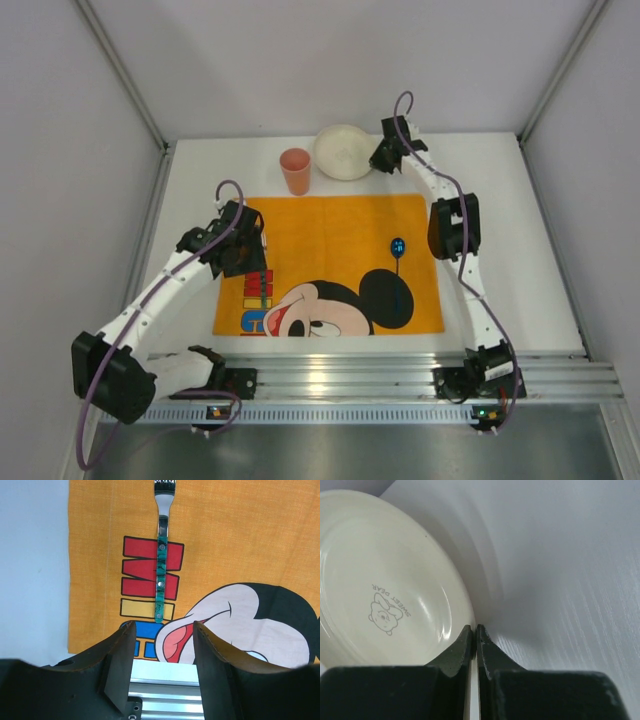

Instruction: Set the dinner table for one person

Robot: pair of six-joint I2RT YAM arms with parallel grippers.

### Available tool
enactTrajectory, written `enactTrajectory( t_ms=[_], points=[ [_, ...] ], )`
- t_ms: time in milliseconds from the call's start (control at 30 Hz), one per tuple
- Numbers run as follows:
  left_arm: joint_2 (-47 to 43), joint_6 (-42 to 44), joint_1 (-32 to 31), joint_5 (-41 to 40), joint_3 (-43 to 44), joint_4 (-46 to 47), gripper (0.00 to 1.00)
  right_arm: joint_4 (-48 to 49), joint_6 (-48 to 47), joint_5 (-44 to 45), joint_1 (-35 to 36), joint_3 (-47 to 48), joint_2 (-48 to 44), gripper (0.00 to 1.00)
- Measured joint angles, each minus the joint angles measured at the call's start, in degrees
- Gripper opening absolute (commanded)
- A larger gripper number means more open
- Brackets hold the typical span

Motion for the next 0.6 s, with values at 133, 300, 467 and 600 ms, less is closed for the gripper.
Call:
enactTrajectory(
  t_ms=[133, 300, 467, 600],
  points=[
    [1.14, 1.14, 0.04, 0.26, 0.33, 0.04, 0.54, 2.71, 0.37, -0.70, -0.72, -2.03, -0.72, 0.00],
    [6.12, 2.89, 0.04, 1.18, 3.65, 0.87, 0.54, 4.07, 0.37, -2.25, -2.45, -8.74, -5.73, 0.00],
    [9.92, 4.52, 0.04, 2.54, 7.82, 3.41, 0.57, 2.10, -1.05, -3.58, -5.14, -17.73, -19.19, 0.00],
    [11.80, 5.64, 0.07, 2.93, 9.79, 5.16, 0.64, 1.27, -3.37, -4.87, -6.01, -31.32, -38.42, 0.00]
  ],
)
